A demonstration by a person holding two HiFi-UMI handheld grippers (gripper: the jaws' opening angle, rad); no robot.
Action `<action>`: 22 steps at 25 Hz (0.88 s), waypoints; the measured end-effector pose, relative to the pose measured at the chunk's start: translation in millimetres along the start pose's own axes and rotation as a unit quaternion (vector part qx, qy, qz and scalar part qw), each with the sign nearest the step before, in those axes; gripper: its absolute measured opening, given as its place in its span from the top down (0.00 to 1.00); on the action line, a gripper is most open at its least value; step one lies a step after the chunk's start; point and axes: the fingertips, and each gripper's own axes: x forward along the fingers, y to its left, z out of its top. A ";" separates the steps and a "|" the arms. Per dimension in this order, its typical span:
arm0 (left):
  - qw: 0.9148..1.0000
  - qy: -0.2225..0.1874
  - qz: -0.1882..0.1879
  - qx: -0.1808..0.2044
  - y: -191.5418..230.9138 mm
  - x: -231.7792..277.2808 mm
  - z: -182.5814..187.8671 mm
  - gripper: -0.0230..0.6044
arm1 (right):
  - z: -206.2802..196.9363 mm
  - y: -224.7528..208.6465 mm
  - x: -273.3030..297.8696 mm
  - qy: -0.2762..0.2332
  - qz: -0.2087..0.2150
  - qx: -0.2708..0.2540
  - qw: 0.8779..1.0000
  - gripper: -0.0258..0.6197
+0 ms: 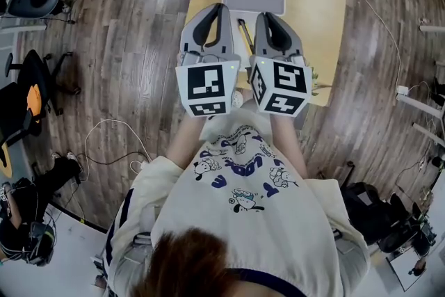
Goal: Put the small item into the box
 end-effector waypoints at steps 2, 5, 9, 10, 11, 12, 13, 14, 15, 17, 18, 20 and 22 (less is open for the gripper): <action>1.000 -0.011 0.000 0.004 -2.1 -4.5 8.7 0.93 | 12.3 1.1 -6.3 -0.021 -0.002 -0.003 1.000 0.89; 1.000 -0.028 0.001 0.007 -2.2 -11.0 19.0 0.93 | 26.4 5.1 -12.6 -0.045 0.000 -0.007 0.999 0.89; 0.999 -0.047 0.002 0.011 -2.5 -19.0 31.4 0.93 | 41.2 10.9 -21.4 -0.072 0.003 -0.013 0.997 0.89; 0.999 -0.052 0.003 0.013 -2.9 -21.2 34.6 0.93 | 45.1 11.9 -24.6 -0.080 0.003 -0.015 0.997 0.89; 0.998 -0.056 0.004 0.014 -3.3 -23.3 37.8 0.93 | 48.8 13.0 -28.0 -0.088 0.003 -0.015 0.996 0.89; 0.998 -0.060 0.005 0.016 -3.8 -25.4 40.6 0.93 | 52.2 14.3 -31.4 -0.096 0.004 -0.016 0.995 0.89; 0.998 -0.063 0.005 0.017 -4.2 -27.4 42.9 0.93 | 54.9 15.7 -34.4 -0.104 0.004 -0.017 0.994 0.89; 0.998 -0.066 0.005 0.018 -4.8 -29.3 44.7 0.93 | 57.0 17.2 -37.0 -0.110 0.005 -0.018 0.994 0.89; 0.997 -0.069 0.005 0.019 -5.5 -30.8 46.2 0.93 | 58.5 18.5 -39.2 -0.115 0.006 -0.018 0.993 0.89; 0.997 -0.072 0.003 0.021 -7.5 -33.2 48.3 0.93 | 60.2 20.1 -42.7 -0.121 0.008 -0.018 0.992 0.89; 0.997 -0.074 0.002 0.021 -8.5 -33.9 49.1 0.93 | 60.8 20.4 -44.0 -0.124 0.008 -0.018 0.992 0.89; 0.997 -0.076 0.001 0.022 -9.7 -35.0 50.6 0.93 | 61.9 20.7 -45.9 -0.128 0.008 -0.019 0.992 0.89; 0.997 -0.078 0.000 0.023 -10.4 -35.6 51.4 0.93 | 62.8 20.6 -46.9 -0.132 0.007 -0.021 0.991 0.89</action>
